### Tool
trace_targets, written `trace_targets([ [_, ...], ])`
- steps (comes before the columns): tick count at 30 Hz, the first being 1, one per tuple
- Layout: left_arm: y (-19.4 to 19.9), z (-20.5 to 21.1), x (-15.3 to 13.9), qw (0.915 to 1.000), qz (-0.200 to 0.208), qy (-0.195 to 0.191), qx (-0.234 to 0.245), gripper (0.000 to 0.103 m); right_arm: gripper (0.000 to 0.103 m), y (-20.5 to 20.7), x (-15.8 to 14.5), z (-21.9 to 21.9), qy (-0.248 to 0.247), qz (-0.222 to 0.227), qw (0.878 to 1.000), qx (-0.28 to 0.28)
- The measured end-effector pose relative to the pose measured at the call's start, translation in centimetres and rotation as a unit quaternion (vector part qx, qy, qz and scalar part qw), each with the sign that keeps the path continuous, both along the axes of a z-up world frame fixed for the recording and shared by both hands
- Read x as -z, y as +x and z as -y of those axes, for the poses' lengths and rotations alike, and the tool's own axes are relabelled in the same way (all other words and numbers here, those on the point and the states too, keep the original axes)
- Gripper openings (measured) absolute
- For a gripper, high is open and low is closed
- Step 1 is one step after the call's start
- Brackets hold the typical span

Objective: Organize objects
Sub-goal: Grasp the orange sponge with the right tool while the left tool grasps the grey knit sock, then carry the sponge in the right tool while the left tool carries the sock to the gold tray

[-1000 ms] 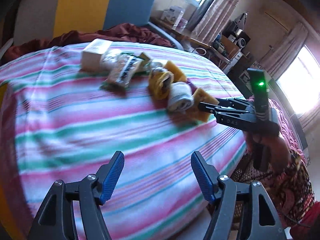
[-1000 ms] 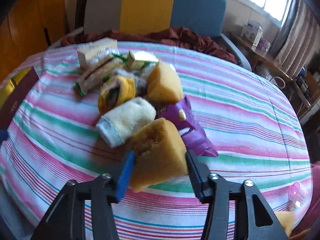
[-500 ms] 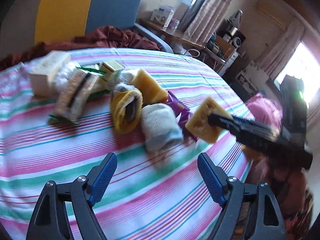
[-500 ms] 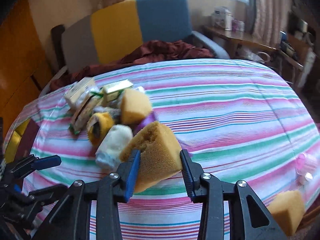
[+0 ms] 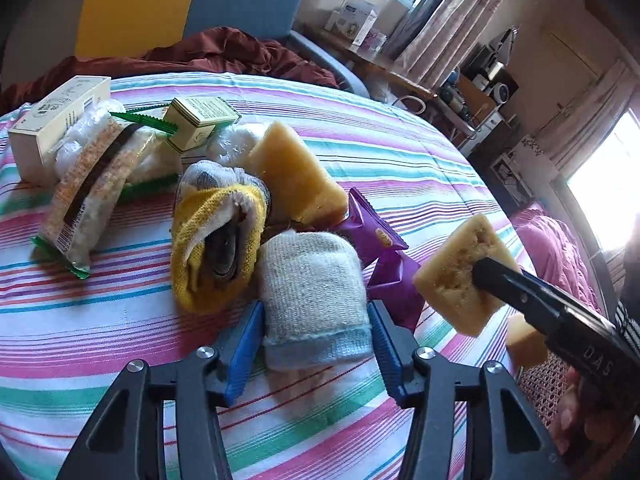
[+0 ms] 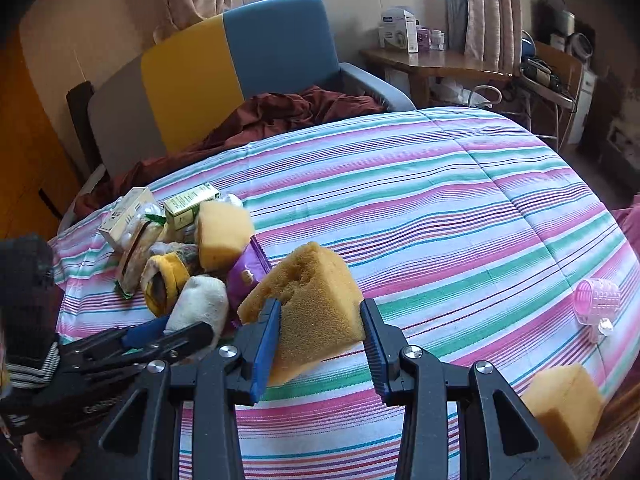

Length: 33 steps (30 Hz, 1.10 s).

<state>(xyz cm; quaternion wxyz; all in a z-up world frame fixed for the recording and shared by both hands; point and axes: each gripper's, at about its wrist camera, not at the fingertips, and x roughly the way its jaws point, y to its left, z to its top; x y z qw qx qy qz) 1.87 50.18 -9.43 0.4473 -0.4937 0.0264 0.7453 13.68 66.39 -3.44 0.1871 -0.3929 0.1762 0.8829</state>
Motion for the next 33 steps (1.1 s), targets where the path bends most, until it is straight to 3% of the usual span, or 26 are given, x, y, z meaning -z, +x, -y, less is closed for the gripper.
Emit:
trace_targets([
  [3, 0.5, 1.0, 0.3, 0.9998, -0.009, 0.009, 0.015, 0.047, 0.041, 0.1, -0.2, 0.0, 0.0, -0.007, 1.0, 0.0],
  [8, 2.2, 3.5, 0.3, 0.9972, -0.069, 0.018, 0.023, 0.047, 0.041, 0.4, -0.7, -0.2, -0.017, -0.034, 0.999, -0.001],
  [11, 2.9, 5.0, 0.2, 0.9959, -0.083, 0.024, 0.025, 0.046, 0.041, 0.3, -0.9, 0.0, -0.015, -0.04, 0.999, -0.003],
  [17, 3.3, 7.5, 0.0, 0.9953, -0.087, 0.035, 0.023, 0.046, 0.041, 0.2, -1.2, 0.8, 0.011, -0.044, 0.999, -0.013],
  [22, 3.1, 9.5, 0.3, 0.9963, -0.067, 0.052, 0.011, 0.046, 0.041, -0.2, -1.2, 1.5, 0.004, -0.052, 0.998, -0.035],
  [33, 3.9, 15.8, -0.9, 0.9964, -0.043, 0.072, -0.008, 0.045, 0.041, -0.7, -0.4, 2.0, 0.033, -0.021, 0.998, -0.042],
])
